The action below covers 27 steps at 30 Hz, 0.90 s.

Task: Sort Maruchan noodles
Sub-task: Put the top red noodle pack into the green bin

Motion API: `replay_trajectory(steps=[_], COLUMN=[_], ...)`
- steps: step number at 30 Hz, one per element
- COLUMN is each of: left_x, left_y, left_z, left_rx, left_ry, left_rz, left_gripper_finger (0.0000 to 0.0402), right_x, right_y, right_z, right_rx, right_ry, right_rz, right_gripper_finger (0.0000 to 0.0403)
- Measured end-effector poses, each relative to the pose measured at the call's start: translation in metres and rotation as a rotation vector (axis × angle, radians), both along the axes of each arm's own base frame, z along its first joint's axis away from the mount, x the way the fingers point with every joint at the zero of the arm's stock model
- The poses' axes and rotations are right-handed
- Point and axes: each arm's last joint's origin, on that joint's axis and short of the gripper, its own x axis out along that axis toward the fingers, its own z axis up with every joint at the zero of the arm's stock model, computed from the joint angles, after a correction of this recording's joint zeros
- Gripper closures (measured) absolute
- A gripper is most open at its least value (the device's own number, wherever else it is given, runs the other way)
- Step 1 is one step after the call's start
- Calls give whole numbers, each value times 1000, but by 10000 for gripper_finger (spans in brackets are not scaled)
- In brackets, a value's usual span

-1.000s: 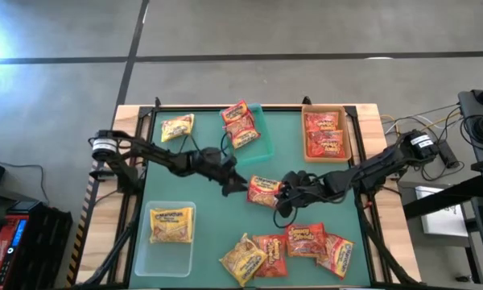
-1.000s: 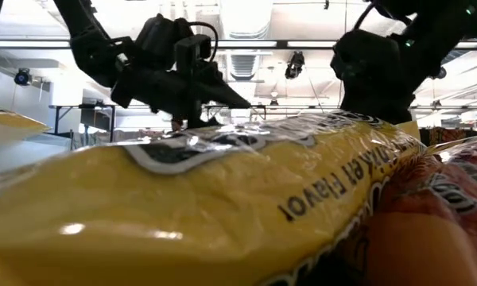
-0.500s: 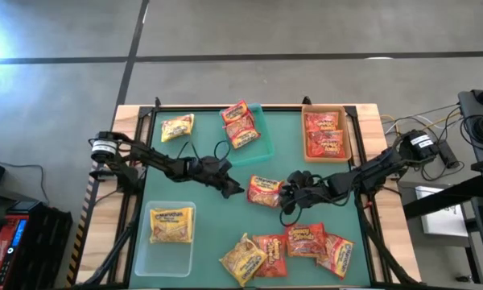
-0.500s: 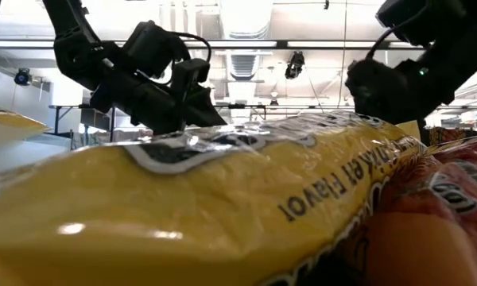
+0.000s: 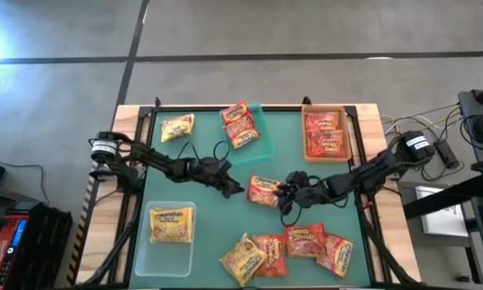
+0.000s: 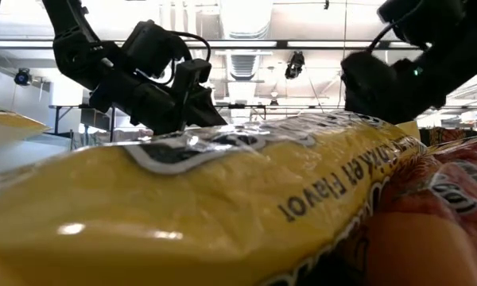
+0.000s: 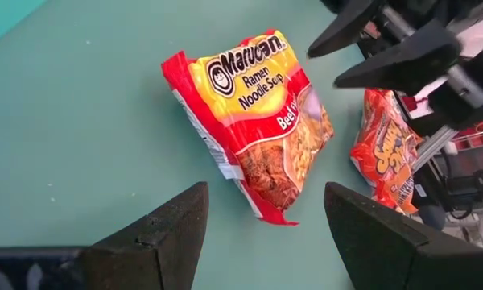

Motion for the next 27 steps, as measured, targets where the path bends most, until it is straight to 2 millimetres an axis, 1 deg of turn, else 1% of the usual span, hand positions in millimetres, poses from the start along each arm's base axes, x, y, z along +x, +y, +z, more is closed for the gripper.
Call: replay_trajectory(steps=[5, 9, 15, 23, 27], left_x=[0, 0, 0, 2, 9], left_y=[1, 0, 0, -2, -7], left_z=[-1, -1, -1, 1, -5], left_rx=[-7, -6, -20, -1, -11], left_ry=[11, 14, 18, 16, 38], left_rz=[33, 41, 61, 109, 113], left_gripper_finger=[171, 171, 171, 171, 171], right_x=[3, 8, 11, 11, 11], right_y=[1, 3, 4, 4, 4], right_z=[-14, -19, -28, -31, -31], right_rx=[11, 8, 17, 21, 15], right_ry=[40, 56, 85, 97, 102], right_rz=[-18, -16, -9, -13, -7], right_gripper_finger=[264, 264, 264, 264, 264])
